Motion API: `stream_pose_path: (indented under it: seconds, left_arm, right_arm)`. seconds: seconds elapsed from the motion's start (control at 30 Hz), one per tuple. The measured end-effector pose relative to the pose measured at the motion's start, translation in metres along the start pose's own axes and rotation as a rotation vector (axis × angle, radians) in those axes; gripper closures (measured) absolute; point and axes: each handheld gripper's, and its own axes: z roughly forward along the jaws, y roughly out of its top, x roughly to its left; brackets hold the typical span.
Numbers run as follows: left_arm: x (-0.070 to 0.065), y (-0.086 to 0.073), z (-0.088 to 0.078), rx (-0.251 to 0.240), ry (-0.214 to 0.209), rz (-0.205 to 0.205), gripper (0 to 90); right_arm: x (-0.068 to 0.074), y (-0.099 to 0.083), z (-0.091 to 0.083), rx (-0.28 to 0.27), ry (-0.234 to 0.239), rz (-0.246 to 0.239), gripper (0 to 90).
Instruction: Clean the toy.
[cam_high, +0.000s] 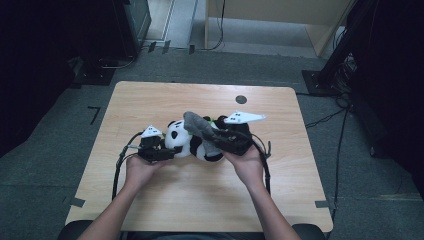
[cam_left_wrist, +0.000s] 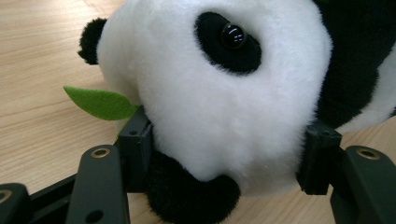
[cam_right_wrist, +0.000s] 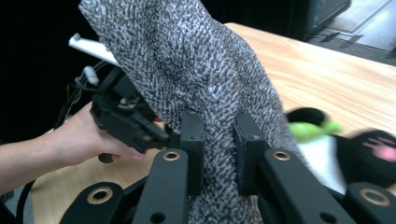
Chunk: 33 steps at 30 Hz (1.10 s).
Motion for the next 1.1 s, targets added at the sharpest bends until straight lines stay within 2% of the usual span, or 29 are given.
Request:
stream_pose_path:
  seconds: [0.07,0.2,0.3,0.47,0.6,0.67,0.73,0.9,1.0,1.1]
  left_arm:
    - [-0.003,0.0,0.0,0.003,-0.002,0.0,36.2]
    - [-0.005,0.001,0.001,0.006,-0.004,0.001,36.2]
    - [-0.004,0.001,0.001,0.009,-0.004,0.002,36.2]
    - [-0.003,0.002,0.001,0.008,0.003,-0.004,36.4]
    - [-0.004,0.003,0.002,0.012,0.016,-0.015,36.8]
    - [-0.005,0.003,0.002,0.017,0.021,-0.016,37.0]
    - [-0.005,0.003,0.002,0.018,0.027,-0.02,37.3]
    - [-0.004,0.004,0.005,0.02,0.035,-0.037,37.5]
    - [-0.004,0.005,0.005,0.019,0.038,-0.044,37.5]
    - [-0.003,0.005,0.007,0.016,0.038,-0.043,37.5]
  right_arm:
    - [0.006,-0.003,0.011,0.019,0.009,-0.015,78.4]
    - [0.014,-0.019,0.039,0.103,0.003,-0.038,78.4]
    - [0.015,-0.032,0.054,0.155,-0.054,-0.074,78.3]
    - [0.019,-0.048,0.064,0.131,-0.125,-0.129,78.1]
    - [0.022,-0.054,0.067,0.12,-0.158,-0.184,78.3]
    - [0.025,-0.06,0.069,0.126,-0.176,-0.234,78.3]
    - [0.027,-0.064,0.07,0.13,-0.185,-0.262,78.4]
    - [0.028,-0.07,0.074,0.129,-0.187,-0.276,78.5]
    - [0.027,-0.074,0.076,0.14,-0.167,-0.252,78.7]
    - [0.021,-0.086,0.081,0.159,-0.127,-0.187,78.8]
